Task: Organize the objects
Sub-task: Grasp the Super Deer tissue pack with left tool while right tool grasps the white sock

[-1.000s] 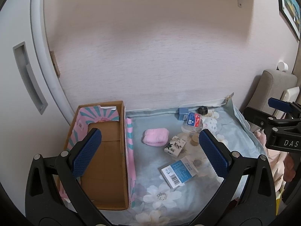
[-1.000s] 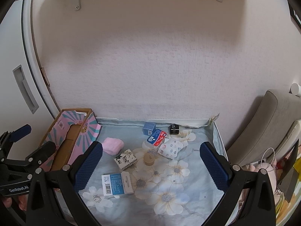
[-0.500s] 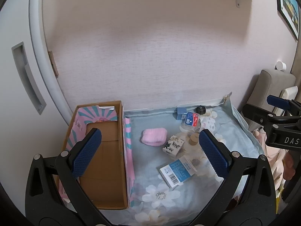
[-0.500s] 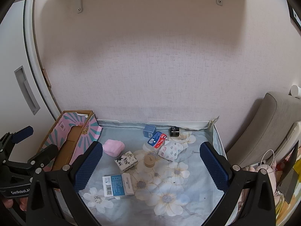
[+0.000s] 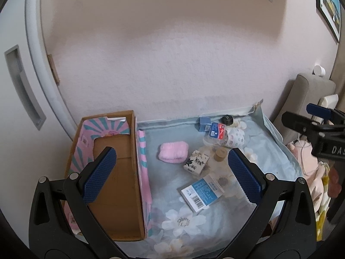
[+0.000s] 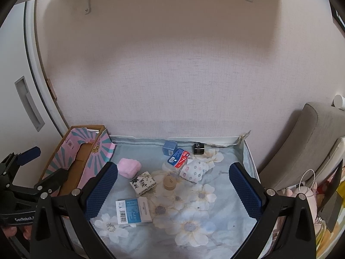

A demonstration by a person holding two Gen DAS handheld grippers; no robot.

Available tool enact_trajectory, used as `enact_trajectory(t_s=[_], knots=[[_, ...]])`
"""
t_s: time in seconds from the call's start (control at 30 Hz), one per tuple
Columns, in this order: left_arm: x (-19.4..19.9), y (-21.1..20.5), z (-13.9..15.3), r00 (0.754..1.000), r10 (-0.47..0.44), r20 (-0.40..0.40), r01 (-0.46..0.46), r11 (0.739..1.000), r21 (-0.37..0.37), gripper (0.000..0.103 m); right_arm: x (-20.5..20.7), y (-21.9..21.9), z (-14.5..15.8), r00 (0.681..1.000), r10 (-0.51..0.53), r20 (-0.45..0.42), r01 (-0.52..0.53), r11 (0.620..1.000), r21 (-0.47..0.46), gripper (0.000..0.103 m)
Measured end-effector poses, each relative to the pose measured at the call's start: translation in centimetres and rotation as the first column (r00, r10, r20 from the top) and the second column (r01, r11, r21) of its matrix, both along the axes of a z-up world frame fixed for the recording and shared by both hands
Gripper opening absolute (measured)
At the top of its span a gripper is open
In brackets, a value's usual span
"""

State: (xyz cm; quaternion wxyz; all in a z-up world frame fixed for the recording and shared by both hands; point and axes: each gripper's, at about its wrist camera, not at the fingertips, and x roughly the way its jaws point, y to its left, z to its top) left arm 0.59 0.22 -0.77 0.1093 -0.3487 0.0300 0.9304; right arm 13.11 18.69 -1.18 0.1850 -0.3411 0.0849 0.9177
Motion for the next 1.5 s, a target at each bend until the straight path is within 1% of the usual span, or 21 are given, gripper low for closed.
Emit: enact_trajectory(t_s=[0.1,0.23,0.37,0.47,0.5,0.53,0.63,0.67,0.77,0.83,0.9,1.0,1.03,1.13,1.2,1.4,1.43,1.5], knots=[[-0.1,0.3,-0.7,0.999,-0.032,0.022,0.032,0.999,-0.013,0.103,-0.1,0.4,-0.2,1.0,-0.002,0.01,0.002,1.0,-0.001,0.103],[-0.3,1.4,-2.2,0.994,-0.088,0.07,0.09,0.995,-0.031,0.103,-0.4,1.3,-1.0,0.999,0.007,0.051,-0.007,1.0,0.001,0.103],[-0.6,3.0,-4.2,0.982,-0.143,0.124,0.152,0.987,-0.062,0.103,-0.9,2.6,-2.0,0.996,0.012,0.085,-0.011,1.0,-0.007,0.103],[-1.2,4.0,-5.7,0.97,-0.163,0.179,0.177,0.982,-0.065,0.103,-1.4,4.0,-3.2,0.993,0.011,0.119,-0.01,1.0,-0.011,0.103],[-1.5,4.4,-6.3,0.965,-0.174,0.198,0.19,0.98,-0.063,0.103,-1.5,4.4,-3.6,0.992,0.012,0.128,-0.01,1.0,-0.016,0.103],[-1.7,4.7,-6.8,0.948,-0.239,0.213,0.257,0.964,-0.065,0.103,-1.9,5.2,-4.3,0.99,0.013,0.143,-0.009,1.0,-0.03,0.103],[-2.3,6.1,-8.9,0.926,-0.267,0.266,0.298,0.951,-0.081,0.103,-2.5,6.4,-5.8,0.985,0.011,0.175,-0.001,0.999,-0.054,0.103],[-2.5,6.5,-9.7,0.906,-0.318,0.281,0.355,0.93,-0.092,0.103,-2.9,7.0,-6.6,0.982,0.013,0.19,0.0,0.998,-0.069,0.103],[-2.8,7.8,-12.3,0.883,-0.337,0.326,0.393,0.912,-0.121,0.103,-4.1,8.3,-8.6,0.973,0.018,0.23,0.004,0.995,-0.096,0.103],[-3.0,8.4,-13.9,0.867,-0.349,0.355,0.417,0.899,-0.136,0.103,-5.3,9.3,-10.4,0.963,0.027,0.267,0.002,0.994,-0.108,0.103],[-3.2,8.8,-15.3,0.851,-0.363,0.381,0.442,0.886,-0.143,0.103,-6.1,10.0,-11.6,0.956,0.036,0.29,-0.003,0.993,-0.116,0.103],[-3.5,9.3,-17.0,0.825,-0.378,0.42,0.474,0.868,-0.149,0.103,-7.7,10.8,-13.8,0.942,0.062,0.331,-0.011,0.988,-0.154,0.103],[-3.5,9.4,-17.4,0.819,-0.381,0.429,0.482,0.862,-0.155,0.103,-8.5,11.2,-14.8,0.935,0.078,0.347,-0.014,0.983,-0.181,0.103],[-3.6,9.7,-18.7,0.804,-0.389,0.451,0.507,0.843,-0.177,0.103,-9.8,11.6,-16.4,0.924,0.108,0.367,-0.019,0.971,-0.238,0.103],[-3.8,9.8,-19.2,0.796,-0.39,0.462,0.519,0.833,-0.191,0.103,-10.3,11.6,-17.0,0.919,0.119,0.376,-0.02,0.966,-0.256,0.103],[-4.4,10.0,-20.5,0.779,-0.4,0.482,0.541,0.818,-0.195,0.103,-12.2,12.1,-18.9,0.902,0.121,0.414,-0.002,0.961,-0.278,0.103],[-4.5,10.1,-20.8,0.776,-0.401,0.486,0.544,0.816,-0.196,0.102,-12.5,12.1,-19.3,0.899,0.122,0.421,0.002,0.959,-0.283,0.103],[-4.5,10.2,-21.2,0.767,-0.406,0.496,0.554,0.809,-0.195,0.098,-12.8,12.2,-19.7,0.893,0.119,0.433,0.009,0.959,-0.284,0.103]])
